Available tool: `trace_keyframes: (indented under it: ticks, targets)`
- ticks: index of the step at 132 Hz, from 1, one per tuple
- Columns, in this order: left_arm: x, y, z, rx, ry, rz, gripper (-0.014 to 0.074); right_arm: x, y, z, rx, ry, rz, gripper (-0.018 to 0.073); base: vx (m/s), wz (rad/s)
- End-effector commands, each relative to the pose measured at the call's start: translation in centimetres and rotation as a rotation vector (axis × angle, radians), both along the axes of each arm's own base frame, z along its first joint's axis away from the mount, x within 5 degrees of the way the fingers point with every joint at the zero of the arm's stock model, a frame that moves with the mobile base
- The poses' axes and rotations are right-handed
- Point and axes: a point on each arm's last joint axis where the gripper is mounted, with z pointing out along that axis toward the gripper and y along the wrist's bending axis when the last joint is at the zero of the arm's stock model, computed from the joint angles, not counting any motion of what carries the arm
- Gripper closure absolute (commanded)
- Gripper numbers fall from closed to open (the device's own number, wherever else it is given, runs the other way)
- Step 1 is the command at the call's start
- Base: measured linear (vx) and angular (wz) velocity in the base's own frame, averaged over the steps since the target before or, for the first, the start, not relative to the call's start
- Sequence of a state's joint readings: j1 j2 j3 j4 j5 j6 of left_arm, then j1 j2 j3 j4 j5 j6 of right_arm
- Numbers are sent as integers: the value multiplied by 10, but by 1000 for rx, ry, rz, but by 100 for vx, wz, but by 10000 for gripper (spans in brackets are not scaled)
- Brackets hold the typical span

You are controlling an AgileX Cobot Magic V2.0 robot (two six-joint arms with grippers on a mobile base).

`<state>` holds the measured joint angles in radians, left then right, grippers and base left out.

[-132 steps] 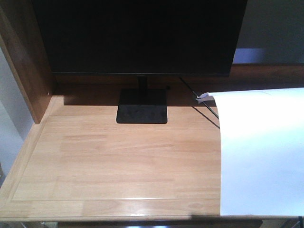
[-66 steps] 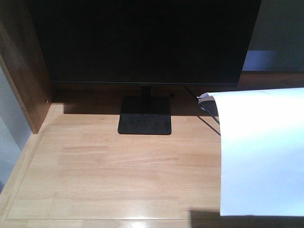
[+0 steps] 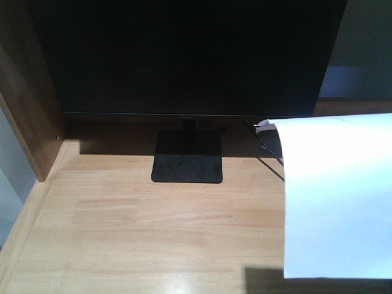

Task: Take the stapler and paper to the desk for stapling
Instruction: 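Approach the desk surface in front of the monitor holding both items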

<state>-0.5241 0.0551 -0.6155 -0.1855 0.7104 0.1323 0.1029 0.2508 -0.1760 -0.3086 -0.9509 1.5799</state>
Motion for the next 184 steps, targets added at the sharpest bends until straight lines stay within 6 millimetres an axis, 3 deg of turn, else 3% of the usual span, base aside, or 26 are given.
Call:
trace_keyframes:
  ticks: [1, 184]
  targets:
    - [-1, 1, 17, -86, -96, 6, 603, -3, 0, 9, 9, -51, 4, 565, 3, 0]
    - [-1, 1, 18, -91, -102, 7, 603, -3, 0, 9, 9, -48, 3, 565, 0, 0]
